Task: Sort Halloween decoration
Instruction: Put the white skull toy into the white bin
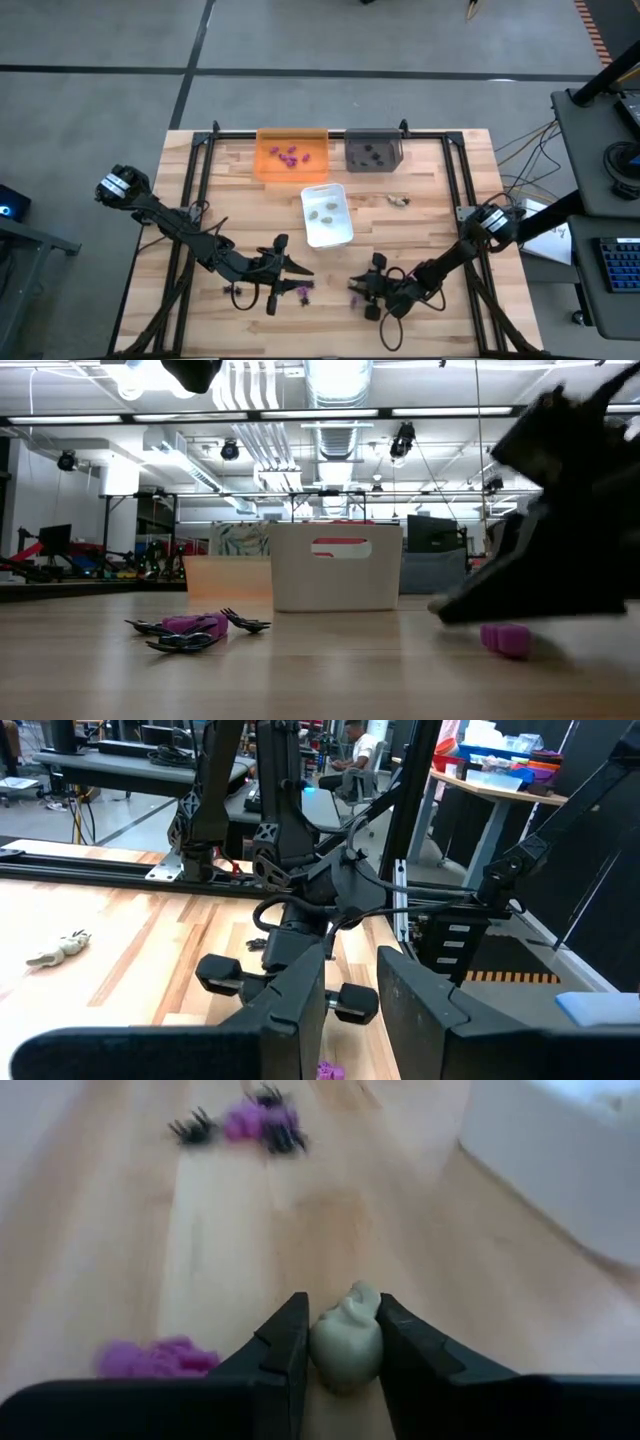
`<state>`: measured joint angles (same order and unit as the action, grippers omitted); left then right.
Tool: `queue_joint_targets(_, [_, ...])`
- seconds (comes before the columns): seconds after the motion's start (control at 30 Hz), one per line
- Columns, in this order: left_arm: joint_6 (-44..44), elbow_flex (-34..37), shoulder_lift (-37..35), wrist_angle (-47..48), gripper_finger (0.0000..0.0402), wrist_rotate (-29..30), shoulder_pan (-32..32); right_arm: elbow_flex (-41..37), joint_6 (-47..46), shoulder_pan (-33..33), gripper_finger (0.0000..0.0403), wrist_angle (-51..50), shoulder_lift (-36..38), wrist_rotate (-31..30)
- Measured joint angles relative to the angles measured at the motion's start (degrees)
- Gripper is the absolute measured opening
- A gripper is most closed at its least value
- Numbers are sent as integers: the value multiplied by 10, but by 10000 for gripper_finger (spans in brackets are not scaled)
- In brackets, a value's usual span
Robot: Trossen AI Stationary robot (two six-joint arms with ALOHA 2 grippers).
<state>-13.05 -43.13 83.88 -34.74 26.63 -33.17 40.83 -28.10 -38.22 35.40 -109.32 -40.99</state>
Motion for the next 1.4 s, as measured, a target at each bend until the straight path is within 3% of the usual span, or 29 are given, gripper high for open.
queue_joint_targets(0.3, [-1,0,0,-1,78,0,0,1,64,35,84,-48,136,3])
queue_joint_targets(0.63, [20,0,-21,-31,78,15,-1,25,84,168,82,-215,287,164])
queue_joint_targets(0.83, [52,0,-37,-29,78,14,-2,102,108,248,82,-352,282,222])
queue_joint_targets(1.17, [91,0,-77,-17,78,17,-2,246,173,325,82,-551,244,251])
queue_joint_targets(1.4, [110,0,-113,51,78,116,-2,315,220,359,82,-607,203,278])
